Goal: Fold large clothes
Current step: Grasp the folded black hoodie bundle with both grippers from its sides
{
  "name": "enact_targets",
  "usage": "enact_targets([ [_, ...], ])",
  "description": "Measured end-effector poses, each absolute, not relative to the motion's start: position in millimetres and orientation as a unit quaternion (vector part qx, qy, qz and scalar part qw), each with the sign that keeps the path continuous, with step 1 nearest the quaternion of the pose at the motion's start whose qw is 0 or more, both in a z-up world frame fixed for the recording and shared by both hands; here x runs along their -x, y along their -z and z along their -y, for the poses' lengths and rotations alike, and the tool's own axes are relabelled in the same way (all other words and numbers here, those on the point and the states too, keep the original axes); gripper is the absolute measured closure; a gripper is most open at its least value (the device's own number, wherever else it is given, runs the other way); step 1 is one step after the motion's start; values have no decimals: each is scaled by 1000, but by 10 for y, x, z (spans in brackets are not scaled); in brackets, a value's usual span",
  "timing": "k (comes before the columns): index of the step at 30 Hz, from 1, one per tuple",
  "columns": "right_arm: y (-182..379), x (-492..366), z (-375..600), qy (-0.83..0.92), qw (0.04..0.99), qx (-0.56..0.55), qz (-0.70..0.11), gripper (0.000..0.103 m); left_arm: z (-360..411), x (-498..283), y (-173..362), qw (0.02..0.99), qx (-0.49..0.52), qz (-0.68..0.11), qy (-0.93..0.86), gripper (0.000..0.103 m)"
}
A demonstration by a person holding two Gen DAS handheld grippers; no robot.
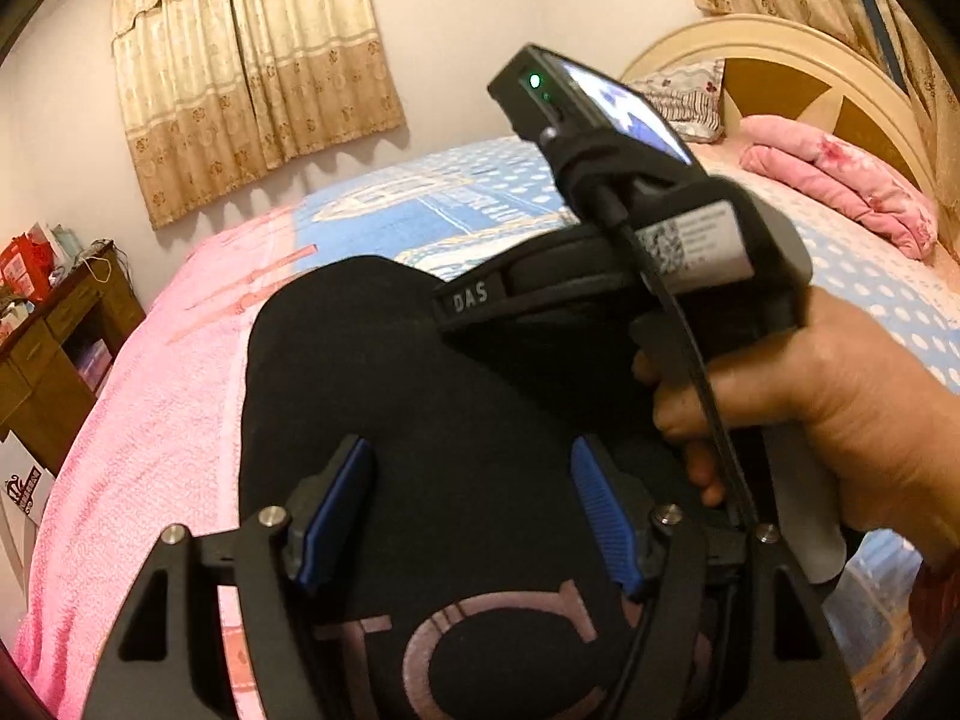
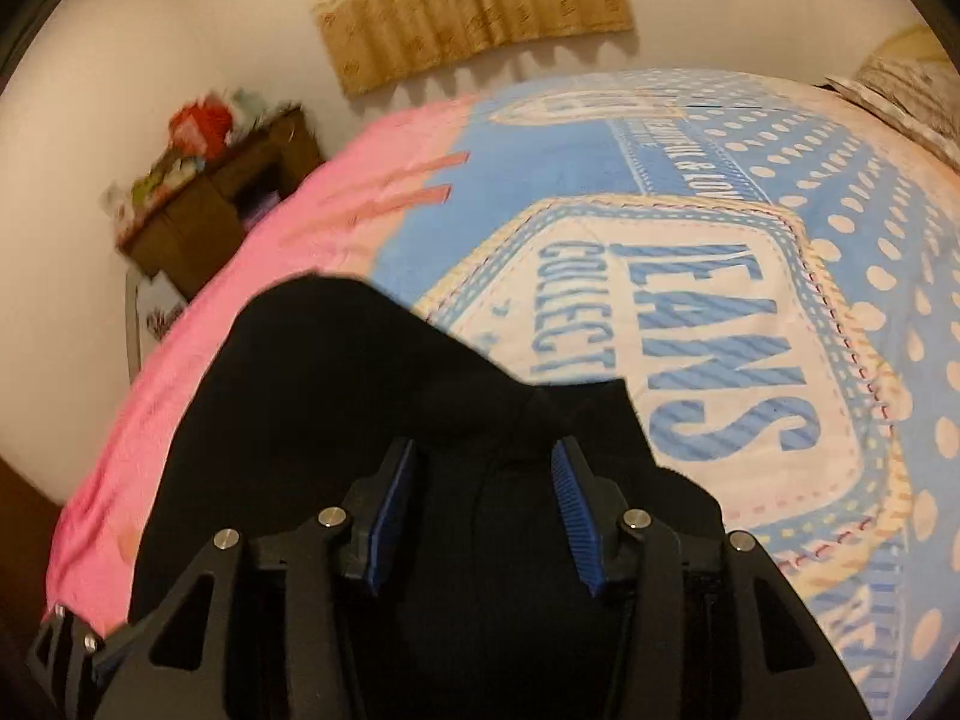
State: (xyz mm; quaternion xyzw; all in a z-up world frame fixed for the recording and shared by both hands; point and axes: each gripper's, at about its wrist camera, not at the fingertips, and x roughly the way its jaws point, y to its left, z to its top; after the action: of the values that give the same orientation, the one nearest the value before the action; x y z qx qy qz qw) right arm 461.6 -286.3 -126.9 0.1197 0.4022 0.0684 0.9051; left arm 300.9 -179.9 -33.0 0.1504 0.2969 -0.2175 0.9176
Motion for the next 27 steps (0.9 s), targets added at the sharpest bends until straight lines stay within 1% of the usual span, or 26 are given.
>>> enact_targets([
  [4,1309,-4572,2963,-79,902,-156,-395,55,1808,-3008,324,918,-146,-297,217,31],
  [8,1181,-4401,3028,-67,901,-181,-388,40,1673,-2970,192,911,-133,-302,248,25],
  [9,1134,-4336,3061,-74,900,-192,-385,39,1600,-2972,143,908,-124,-304,259,19],
  [10,1067,-4237,3124,-88,898,-206,-378,39,1506,-2979,77,907,-113,-305,267,11],
  [12,942,-4003,3271,-109,900,-229,-355,39,1274,-3012,-70,910,-91,-296,275,2],
  [14,808,-3728,3444,-119,906,-243,-326,37,1030,-3086,-212,920,-69,-282,263,1],
  [17,690,-3430,3649,-113,912,-246,-309,23,801,-3258,-289,927,-51,-275,251,0],
  [18,687,-3388,3662,-117,912,-244,-310,21,754,-3353,-268,925,-44,-281,251,0],
  [23,920,-3453,3514,-109,904,-172,-376,20,820,-3793,173,894,-10,-366,258,0],
  [25,1137,-3503,3558,-104,893,-183,-398,20,881,-3812,361,882,10,-384,274,0],
  [27,1362,-3552,3690,-109,876,-225,-412,19,886,-3800,462,867,58,-395,299,0],
])
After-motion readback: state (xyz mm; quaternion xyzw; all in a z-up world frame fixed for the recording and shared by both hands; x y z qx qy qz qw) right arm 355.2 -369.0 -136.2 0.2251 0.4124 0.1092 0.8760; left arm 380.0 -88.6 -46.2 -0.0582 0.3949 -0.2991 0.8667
